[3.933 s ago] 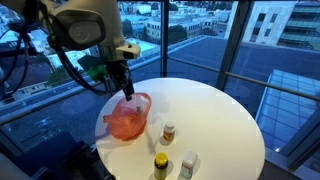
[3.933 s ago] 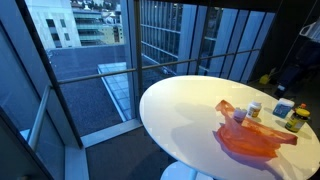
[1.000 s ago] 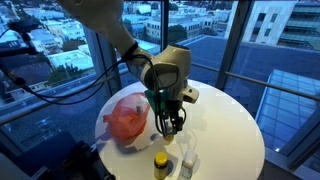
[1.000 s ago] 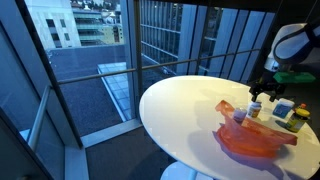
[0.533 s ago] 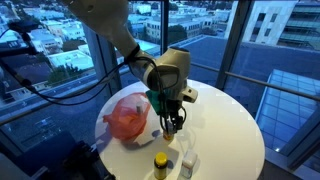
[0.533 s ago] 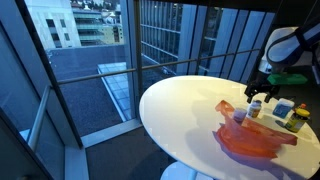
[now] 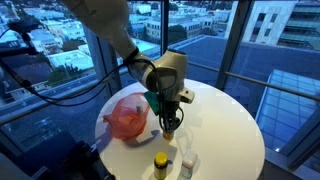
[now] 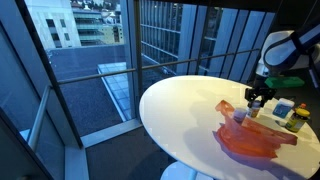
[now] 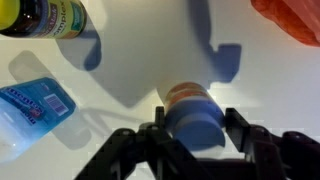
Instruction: Put the white bottle in the plastic bag
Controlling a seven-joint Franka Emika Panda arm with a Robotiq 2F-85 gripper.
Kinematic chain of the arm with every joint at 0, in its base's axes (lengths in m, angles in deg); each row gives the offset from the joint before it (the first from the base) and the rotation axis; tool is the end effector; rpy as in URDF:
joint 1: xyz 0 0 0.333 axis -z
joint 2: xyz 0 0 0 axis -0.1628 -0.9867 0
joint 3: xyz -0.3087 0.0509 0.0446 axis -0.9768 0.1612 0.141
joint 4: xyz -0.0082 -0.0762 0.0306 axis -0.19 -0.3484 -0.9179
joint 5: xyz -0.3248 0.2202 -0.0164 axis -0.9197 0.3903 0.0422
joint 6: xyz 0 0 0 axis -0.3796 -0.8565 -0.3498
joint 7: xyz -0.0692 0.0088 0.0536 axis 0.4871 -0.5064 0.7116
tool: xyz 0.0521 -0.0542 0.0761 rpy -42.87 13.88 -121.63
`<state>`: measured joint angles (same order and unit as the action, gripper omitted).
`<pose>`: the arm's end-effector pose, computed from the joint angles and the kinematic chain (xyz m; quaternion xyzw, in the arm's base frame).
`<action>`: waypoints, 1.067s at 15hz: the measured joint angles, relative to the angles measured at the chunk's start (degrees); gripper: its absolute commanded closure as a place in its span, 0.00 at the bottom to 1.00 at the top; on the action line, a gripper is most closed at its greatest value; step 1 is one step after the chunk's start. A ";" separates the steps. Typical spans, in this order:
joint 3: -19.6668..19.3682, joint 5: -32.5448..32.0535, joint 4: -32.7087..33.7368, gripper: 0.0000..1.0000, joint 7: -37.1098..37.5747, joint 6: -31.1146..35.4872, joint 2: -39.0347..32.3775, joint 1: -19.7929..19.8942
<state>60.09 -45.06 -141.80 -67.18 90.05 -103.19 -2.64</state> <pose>0.5214 -0.1380 0.1997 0.9684 -0.2428 -0.0536 0.0185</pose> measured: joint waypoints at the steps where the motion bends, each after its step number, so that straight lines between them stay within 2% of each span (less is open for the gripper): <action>1: -0.05 0.00 0.05 0.63 0.01 0.00 0.05 -0.10; 7: -0.44 -1.03 0.08 0.63 0.76 -0.85 2.71 -2.37; 16: 1.51 -4.38 -0.26 0.63 3.88 -9.70 13.77 -7.41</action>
<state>61.60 -49.44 -142.07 -63.30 80.35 -89.42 -10.04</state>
